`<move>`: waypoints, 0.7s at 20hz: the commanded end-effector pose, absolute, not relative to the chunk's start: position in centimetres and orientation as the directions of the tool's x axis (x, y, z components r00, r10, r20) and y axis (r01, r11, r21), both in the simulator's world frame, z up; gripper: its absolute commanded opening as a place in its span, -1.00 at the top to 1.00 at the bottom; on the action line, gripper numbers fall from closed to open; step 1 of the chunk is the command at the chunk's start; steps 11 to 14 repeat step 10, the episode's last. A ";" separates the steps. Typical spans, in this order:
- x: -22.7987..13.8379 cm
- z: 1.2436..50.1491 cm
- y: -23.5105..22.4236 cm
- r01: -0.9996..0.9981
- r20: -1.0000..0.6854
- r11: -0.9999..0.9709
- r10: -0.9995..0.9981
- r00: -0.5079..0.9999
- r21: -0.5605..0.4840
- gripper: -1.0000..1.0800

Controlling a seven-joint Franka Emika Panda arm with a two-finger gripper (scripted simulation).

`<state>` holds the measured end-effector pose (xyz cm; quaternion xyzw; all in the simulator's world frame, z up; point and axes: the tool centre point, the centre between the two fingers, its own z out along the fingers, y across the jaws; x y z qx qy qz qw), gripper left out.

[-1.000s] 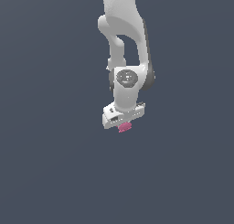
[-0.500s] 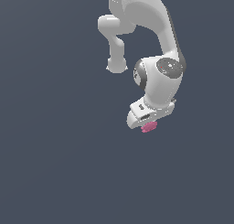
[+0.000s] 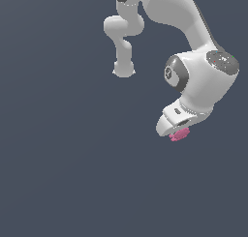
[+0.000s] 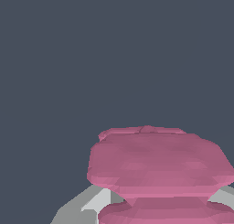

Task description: Pick up the object and move it to a goal position.

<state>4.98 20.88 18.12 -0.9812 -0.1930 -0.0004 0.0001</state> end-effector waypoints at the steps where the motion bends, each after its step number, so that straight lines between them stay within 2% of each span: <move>1: 5.3 18.6 21.8 0.377 0.000 -0.926 0.377 0.926 0.000 1.00; 14: 5.9 19.3 23.0 0.377 0.000 -0.926 0.377 0.926 0.000 1.00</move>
